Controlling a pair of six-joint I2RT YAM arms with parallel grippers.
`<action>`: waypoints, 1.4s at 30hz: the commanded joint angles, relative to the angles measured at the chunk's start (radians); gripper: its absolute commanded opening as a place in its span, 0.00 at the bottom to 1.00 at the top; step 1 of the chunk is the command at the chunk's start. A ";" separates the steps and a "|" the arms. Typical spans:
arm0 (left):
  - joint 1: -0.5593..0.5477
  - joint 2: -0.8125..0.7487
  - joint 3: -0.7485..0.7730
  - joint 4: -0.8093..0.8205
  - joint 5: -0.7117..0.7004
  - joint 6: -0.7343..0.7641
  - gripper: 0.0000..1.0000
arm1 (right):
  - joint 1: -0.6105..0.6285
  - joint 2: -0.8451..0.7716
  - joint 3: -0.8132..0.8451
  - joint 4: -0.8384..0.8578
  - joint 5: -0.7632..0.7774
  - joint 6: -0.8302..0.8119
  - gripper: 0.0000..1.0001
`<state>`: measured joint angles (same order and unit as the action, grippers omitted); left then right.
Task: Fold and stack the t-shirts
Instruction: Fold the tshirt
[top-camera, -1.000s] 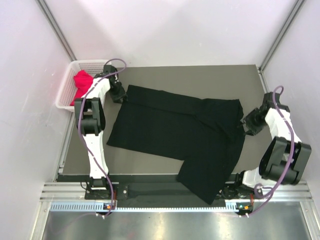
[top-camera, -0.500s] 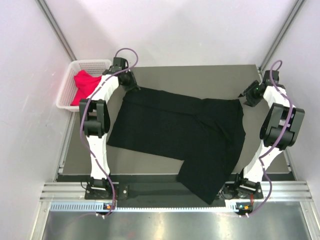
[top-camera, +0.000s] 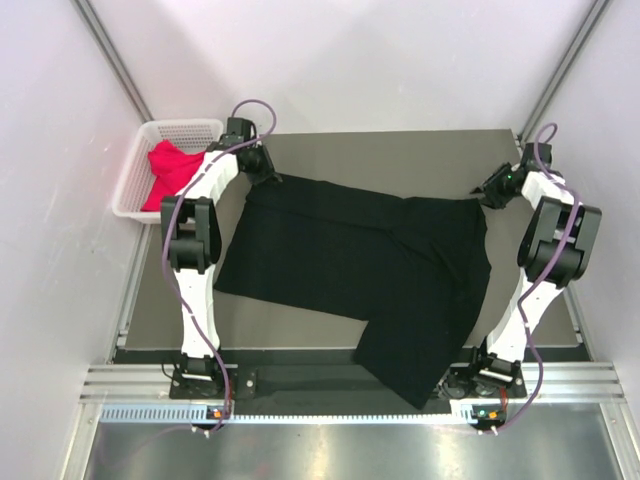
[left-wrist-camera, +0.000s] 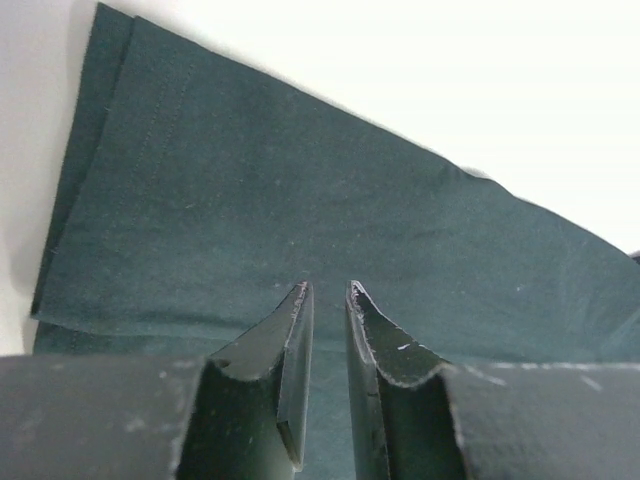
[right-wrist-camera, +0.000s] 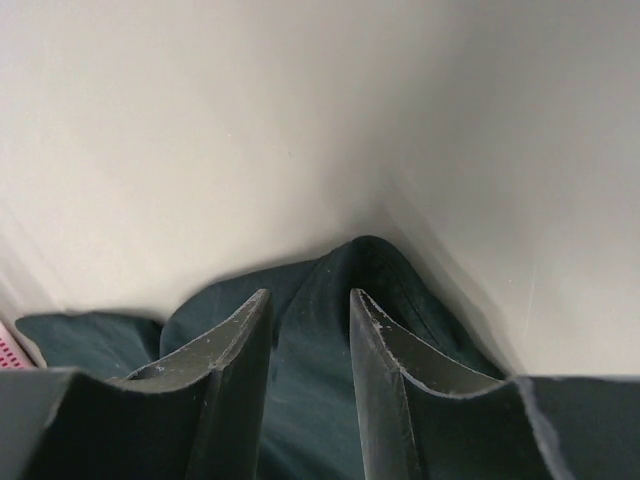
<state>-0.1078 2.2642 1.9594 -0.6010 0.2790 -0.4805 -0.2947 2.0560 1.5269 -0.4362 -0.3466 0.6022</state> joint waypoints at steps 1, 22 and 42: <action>-0.012 -0.005 -0.005 0.029 0.014 0.000 0.24 | 0.005 0.012 0.038 0.051 -0.019 0.021 0.37; -0.021 0.024 0.009 -0.025 -0.009 -0.010 0.23 | -0.064 -0.037 0.032 0.100 0.178 0.077 0.00; -0.038 -0.063 -0.065 -0.049 -0.040 -0.004 0.24 | 0.230 -0.289 0.109 -0.457 0.443 -0.275 0.54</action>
<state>-0.1356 2.2940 1.9152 -0.6373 0.2535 -0.4877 -0.1795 1.9053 1.7115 -0.7845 0.0566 0.4095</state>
